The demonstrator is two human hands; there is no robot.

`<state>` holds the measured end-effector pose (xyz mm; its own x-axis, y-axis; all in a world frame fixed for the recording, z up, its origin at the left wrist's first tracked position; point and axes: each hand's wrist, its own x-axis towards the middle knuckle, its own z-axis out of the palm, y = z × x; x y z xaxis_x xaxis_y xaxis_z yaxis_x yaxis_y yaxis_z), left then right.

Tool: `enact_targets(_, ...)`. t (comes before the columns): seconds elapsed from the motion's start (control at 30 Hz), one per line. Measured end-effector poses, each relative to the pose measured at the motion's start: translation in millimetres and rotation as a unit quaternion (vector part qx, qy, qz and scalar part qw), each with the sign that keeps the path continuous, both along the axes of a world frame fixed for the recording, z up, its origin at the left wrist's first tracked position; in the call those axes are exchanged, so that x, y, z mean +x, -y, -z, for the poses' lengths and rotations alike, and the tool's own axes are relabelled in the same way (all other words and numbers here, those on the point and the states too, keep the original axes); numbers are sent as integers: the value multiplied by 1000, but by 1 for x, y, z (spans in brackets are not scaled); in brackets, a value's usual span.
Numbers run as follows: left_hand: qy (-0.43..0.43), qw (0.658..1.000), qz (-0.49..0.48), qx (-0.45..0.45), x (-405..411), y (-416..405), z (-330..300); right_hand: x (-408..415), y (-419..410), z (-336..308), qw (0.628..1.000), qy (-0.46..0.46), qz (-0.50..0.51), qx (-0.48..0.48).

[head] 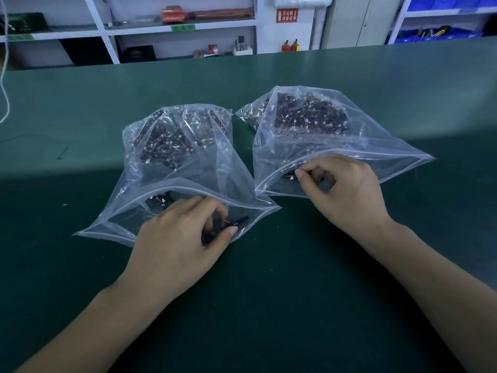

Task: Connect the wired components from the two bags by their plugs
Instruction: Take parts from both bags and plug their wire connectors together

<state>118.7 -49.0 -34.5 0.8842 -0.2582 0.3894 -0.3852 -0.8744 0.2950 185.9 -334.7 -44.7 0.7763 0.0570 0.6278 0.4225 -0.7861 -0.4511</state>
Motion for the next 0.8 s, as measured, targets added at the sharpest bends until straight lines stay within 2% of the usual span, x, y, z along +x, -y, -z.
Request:
enact_targets(0.23,0,1000,6,10,-2,2,-3,-7,-7,-2,998,14,-53,33)
enact_targets(0.47,130,991,25,-26,-3,5,-5,-15,-13,-6,984,38,-164,54)
enact_targets(0.6,198,977,68,-27,-6,7,-4,-26,-25,-8,969,3,-243,50)
enact_targets(0.7,225,969,91,-46,-4,6,-2,-33,-34,-9,961,-24,-272,35)
enact_targets(0.8,234,965,100,-59,-4,5,-1,-37,-40,-6,955,-43,-289,58)
